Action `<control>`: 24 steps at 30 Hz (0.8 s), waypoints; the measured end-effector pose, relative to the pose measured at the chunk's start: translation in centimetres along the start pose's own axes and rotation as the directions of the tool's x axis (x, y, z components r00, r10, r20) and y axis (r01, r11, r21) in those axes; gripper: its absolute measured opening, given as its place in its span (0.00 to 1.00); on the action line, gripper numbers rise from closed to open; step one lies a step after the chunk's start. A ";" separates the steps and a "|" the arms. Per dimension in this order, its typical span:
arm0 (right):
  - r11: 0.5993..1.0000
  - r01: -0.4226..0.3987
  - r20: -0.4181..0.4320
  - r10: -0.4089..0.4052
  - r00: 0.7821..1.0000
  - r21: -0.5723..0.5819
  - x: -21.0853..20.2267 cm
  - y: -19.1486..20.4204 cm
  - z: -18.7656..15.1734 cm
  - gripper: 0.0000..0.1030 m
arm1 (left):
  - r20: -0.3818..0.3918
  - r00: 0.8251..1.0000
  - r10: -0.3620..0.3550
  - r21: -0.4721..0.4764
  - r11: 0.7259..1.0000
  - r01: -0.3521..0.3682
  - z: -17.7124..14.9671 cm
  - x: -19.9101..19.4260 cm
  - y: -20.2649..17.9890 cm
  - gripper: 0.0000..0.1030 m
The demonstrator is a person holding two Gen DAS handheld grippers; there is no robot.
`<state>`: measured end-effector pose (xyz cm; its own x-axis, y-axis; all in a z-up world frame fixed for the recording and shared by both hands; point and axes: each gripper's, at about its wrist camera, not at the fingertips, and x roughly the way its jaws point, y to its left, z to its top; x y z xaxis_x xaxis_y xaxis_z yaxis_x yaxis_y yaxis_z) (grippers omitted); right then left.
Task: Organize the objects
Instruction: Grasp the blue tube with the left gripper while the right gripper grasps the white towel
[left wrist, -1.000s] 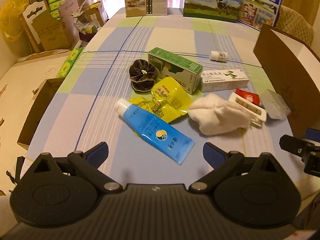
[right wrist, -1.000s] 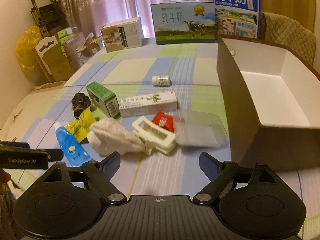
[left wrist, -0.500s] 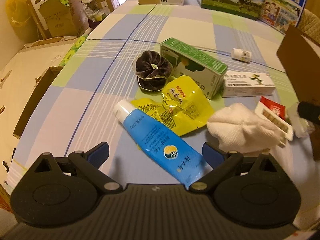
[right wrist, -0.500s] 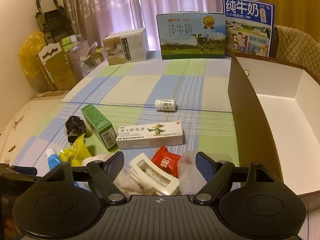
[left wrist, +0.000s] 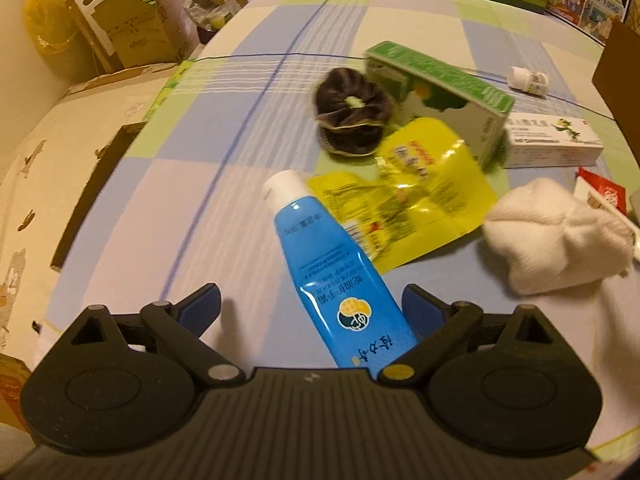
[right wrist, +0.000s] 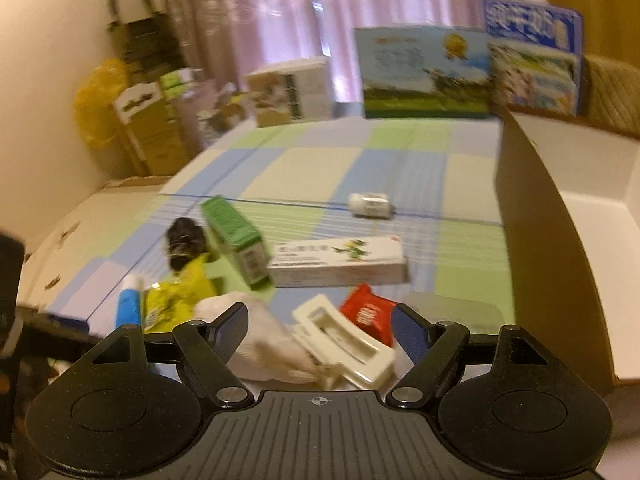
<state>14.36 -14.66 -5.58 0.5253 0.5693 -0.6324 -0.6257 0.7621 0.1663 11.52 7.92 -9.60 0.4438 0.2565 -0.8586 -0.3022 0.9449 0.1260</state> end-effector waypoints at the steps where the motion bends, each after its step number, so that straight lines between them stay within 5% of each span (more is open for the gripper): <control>1: 0.999 -0.015 0.007 0.015 1.000 -0.032 -0.1 0.5 -0.1 0.74 | 0.000 1.000 -0.001 -0.007 1.000 0.001 0.0 -0.2 0.4 0.88; 7: 0.969 -0.089 -0.007 0.090 0.996 -0.229 0.3 4.0 -0.8 0.74 | 0.026 0.999 0.029 0.016 0.999 -0.030 0.5 -0.9 1.3 0.85; 15: 0.887 -0.098 -0.125 0.046 0.991 -0.452 4.5 7.2 -2.1 0.71 | 0.011 1.000 0.014 0.001 1.000 -0.014 0.1 -0.7 3.1 0.84; 17: 0.867 -0.114 -0.152 0.045 0.987 -0.485 5.5 7.6 -2.6 0.58 | 0.012 1.000 0.005 -0.005 1.000 -0.005 0.1 -0.8 3.6 0.83; 21: 0.851 -0.088 -0.165 0.002 0.986 -0.517 7.0 7.7 -3.4 0.48 | 0.026 1.000 -0.016 -0.012 1.000 0.016 0.3 -1.0 3.9 0.82; 24: 0.871 -0.077 -0.150 0.004 0.989 -0.486 7.1 6.8 -3.3 0.20 | 0.048 0.998 -0.030 0.011 1.000 0.030 0.7 -1.2 3.4 0.82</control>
<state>11.93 -6.44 -11.47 0.4302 0.5197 -0.7381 -0.8655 0.4699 -0.1736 10.53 10.98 -7.86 0.4925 0.2374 -0.8373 -0.2797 0.9542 0.1060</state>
